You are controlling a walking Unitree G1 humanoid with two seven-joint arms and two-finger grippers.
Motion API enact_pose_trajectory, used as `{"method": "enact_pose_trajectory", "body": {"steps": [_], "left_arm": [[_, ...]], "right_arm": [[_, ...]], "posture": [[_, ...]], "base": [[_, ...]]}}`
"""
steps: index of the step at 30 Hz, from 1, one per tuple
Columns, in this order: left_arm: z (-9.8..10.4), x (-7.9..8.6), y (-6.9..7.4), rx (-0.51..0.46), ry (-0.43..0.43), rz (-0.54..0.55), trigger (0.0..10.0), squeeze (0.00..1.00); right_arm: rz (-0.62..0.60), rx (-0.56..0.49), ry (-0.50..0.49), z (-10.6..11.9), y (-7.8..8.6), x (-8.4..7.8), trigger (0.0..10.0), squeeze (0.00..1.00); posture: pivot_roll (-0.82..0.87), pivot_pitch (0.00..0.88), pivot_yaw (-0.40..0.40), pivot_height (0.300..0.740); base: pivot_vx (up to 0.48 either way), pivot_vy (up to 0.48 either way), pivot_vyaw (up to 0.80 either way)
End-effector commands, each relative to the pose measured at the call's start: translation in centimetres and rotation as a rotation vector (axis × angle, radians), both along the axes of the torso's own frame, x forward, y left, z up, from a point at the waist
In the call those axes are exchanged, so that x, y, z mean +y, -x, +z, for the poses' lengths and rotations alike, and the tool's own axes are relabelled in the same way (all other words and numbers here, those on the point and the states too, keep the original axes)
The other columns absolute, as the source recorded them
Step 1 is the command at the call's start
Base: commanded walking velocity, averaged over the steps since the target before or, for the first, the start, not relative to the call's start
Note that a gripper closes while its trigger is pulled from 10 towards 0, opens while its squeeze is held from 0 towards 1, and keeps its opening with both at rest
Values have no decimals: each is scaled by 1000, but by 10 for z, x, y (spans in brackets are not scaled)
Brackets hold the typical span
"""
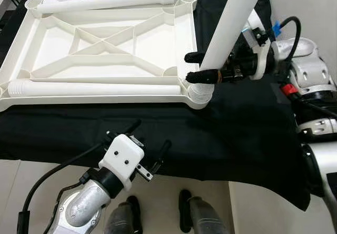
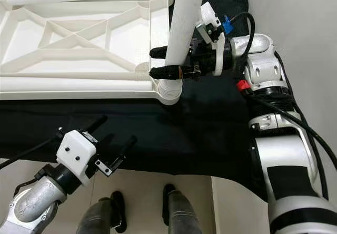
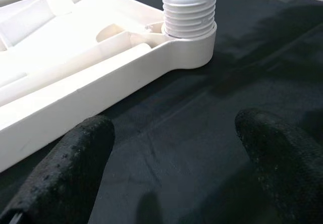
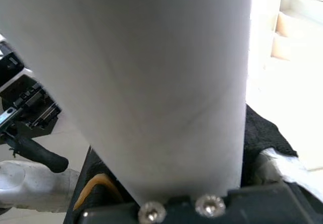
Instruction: Building children table
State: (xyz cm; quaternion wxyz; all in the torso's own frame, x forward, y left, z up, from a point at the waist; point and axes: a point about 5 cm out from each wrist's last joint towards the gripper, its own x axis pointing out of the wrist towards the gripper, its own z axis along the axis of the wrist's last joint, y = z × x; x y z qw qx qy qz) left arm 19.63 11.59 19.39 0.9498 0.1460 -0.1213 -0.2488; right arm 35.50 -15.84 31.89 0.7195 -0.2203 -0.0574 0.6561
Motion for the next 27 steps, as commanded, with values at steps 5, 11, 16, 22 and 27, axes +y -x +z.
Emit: {"method": "enact_pose_trajectory", "body": {"steps": [5,11,16,22,27], "left_arm": [[-1,0,4,-5,-12,-10,10000,0],[-1,0,4,-6,-13,-11,10000,0],[-2,-1,3,-8,-14,-12,10000,0],[-2,-2,3,-8,-13,-12,10000,0],[-3,-2,3,-9,-12,-12,10000,0]], "right_arm": [[13,95,88,-33,2,11,10000,0],[14,87,111,-36,5,15,10000,0],[-46,93,153,-35,3,15,10000,0],[-103,124,135,-32,-2,15,10000,0],[-149,145,118,-31,-5,14,10000,0]], "posture": [[-12,380,-26,740],[-16,374,-26,740],[-23,365,-28,740],[-24,362,-31,740],[-28,361,-35,740]], "base": [[0,0,0],[0,0,0],[0,0,0],[0,0,0],[0,0,0]]}}
